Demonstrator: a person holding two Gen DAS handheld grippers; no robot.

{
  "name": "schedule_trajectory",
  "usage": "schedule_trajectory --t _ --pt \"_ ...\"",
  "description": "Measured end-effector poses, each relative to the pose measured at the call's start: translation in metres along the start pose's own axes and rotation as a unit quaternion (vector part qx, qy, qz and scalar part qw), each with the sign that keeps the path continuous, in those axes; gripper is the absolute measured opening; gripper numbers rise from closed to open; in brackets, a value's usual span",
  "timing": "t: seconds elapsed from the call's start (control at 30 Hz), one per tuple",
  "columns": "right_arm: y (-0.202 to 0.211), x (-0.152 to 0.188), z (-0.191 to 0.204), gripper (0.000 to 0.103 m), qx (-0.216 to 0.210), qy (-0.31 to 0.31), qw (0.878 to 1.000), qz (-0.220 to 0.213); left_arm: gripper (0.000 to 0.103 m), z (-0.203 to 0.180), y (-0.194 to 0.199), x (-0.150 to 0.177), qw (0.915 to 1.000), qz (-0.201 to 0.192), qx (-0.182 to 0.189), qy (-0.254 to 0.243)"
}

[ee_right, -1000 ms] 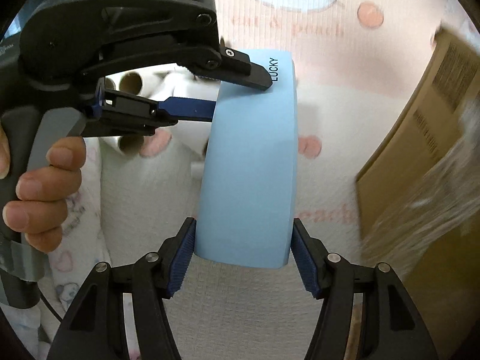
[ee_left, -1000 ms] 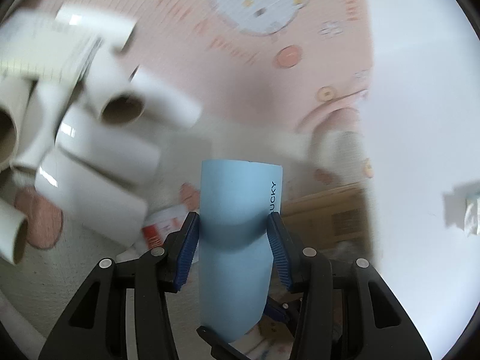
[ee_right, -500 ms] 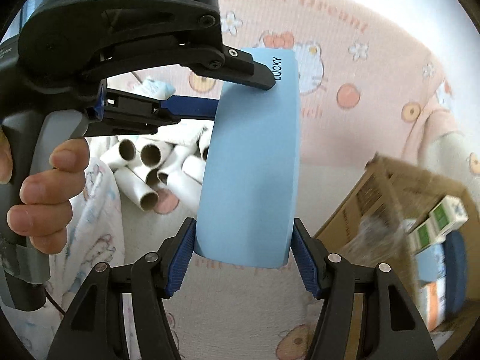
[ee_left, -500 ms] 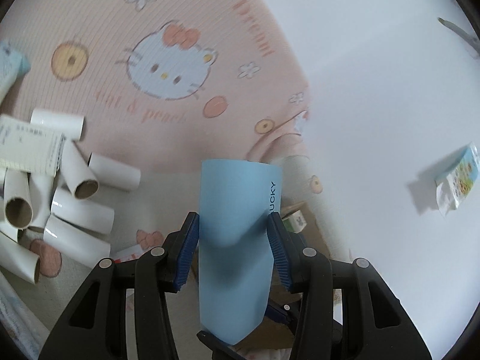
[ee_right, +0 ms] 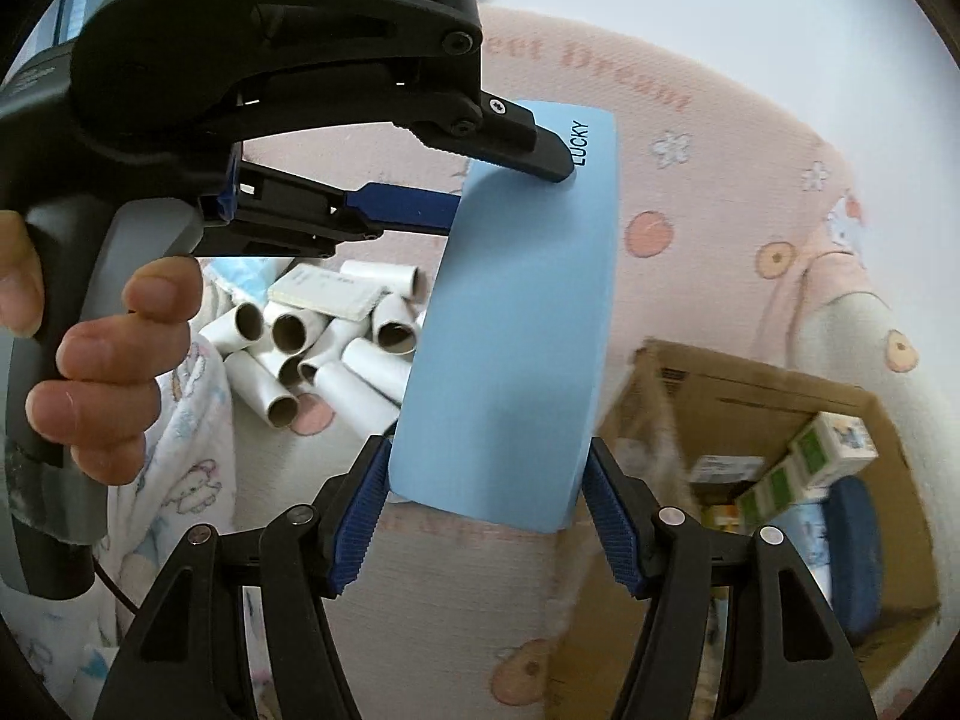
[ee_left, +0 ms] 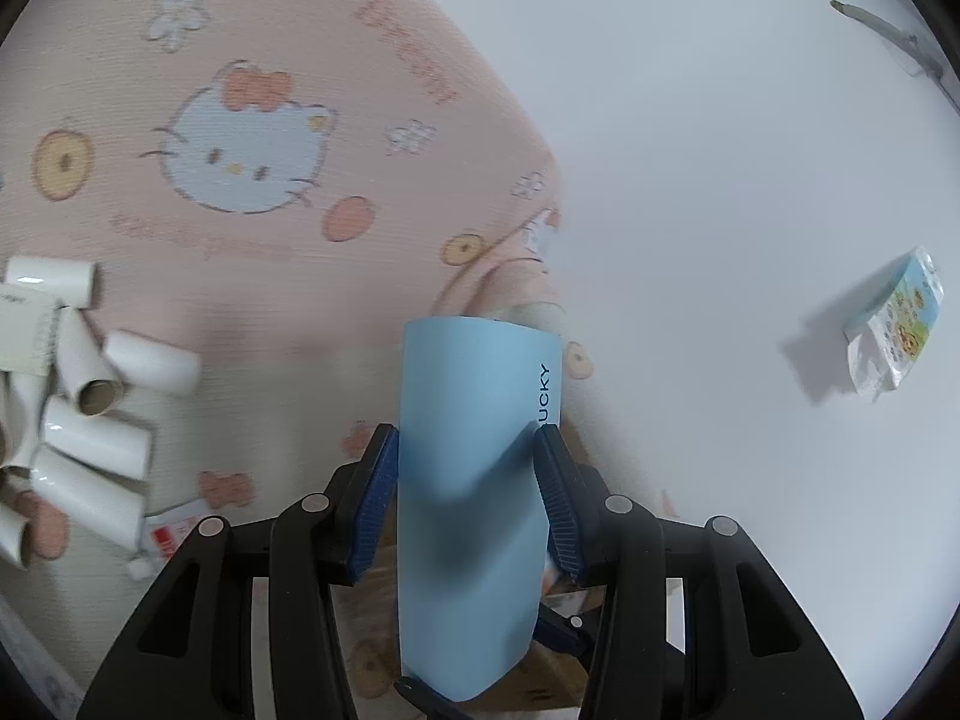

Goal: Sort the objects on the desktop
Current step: 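Carry the power bank over the cardboard box with the left tool, then lower the power bank into the box beside the denim case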

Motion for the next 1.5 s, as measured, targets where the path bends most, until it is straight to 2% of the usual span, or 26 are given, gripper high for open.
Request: schedule_trajectory --t 0.23,0.47,0.67,0.83,1.0,1.17,1.27,1.5 --pt "0.028 0.001 -0.047 0.062 0.040 -0.014 0.999 -0.020 0.050 -0.042 -0.038 0.001 0.9989 0.023 0.041 -0.002" --pt "0.045 0.019 -0.092 0.062 0.072 -0.034 0.997 -0.011 0.050 -0.079 -0.081 0.020 0.9962 0.055 0.062 -0.024" --pt "0.053 0.033 -0.123 0.063 0.096 -0.041 0.995 0.003 0.050 -0.098 -0.111 0.039 0.9938 0.076 0.080 -0.008" --pt "0.058 0.038 -0.141 0.063 0.111 -0.035 0.993 0.016 0.050 -0.102 -0.130 0.045 0.9909 0.090 0.097 0.024" --pt "0.056 0.046 -0.158 0.063 0.113 -0.032 0.992 0.038 0.050 -0.104 -0.152 0.052 0.9879 0.107 0.102 0.045" --pt "0.045 0.058 -0.175 0.063 0.122 -0.018 0.989 0.078 0.050 -0.098 -0.177 0.064 0.9830 0.131 0.101 0.079" --pt "0.037 0.065 -0.184 0.063 0.130 -0.007 0.986 0.109 0.050 -0.089 -0.194 0.074 0.9785 0.150 0.097 0.103" --pt "0.025 0.078 -0.203 0.062 0.129 -0.005 0.978 0.164 0.050 -0.072 -0.230 0.095 0.9624 0.187 0.102 0.169"
Point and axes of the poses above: each gripper's, at about its wrist camera, not at the fingertips, and y roughly against the way its jaws point, z to its left, x to its underside, the point moved 6 cm from there along -y, roughly the way its jaws point, and after that the axes turned 4 degrees about -y, right-handed, at the moved point
